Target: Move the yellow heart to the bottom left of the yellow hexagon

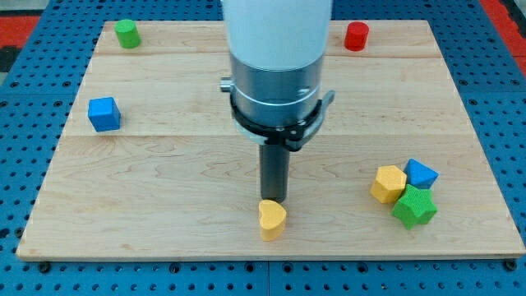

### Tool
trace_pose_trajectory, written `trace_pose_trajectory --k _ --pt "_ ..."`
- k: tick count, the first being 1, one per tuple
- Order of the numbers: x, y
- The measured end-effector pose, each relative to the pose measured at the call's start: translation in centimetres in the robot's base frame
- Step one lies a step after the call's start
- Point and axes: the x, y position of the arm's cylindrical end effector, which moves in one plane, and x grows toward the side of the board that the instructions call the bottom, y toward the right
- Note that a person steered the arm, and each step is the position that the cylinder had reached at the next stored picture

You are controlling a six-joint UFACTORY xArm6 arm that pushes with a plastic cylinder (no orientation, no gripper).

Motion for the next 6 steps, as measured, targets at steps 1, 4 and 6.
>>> trace_pose_trajectory --k 1,4,6 --pt "-0.7 -6.3" --pt "6.7 -3.5" --pt "6.1 -0.8"
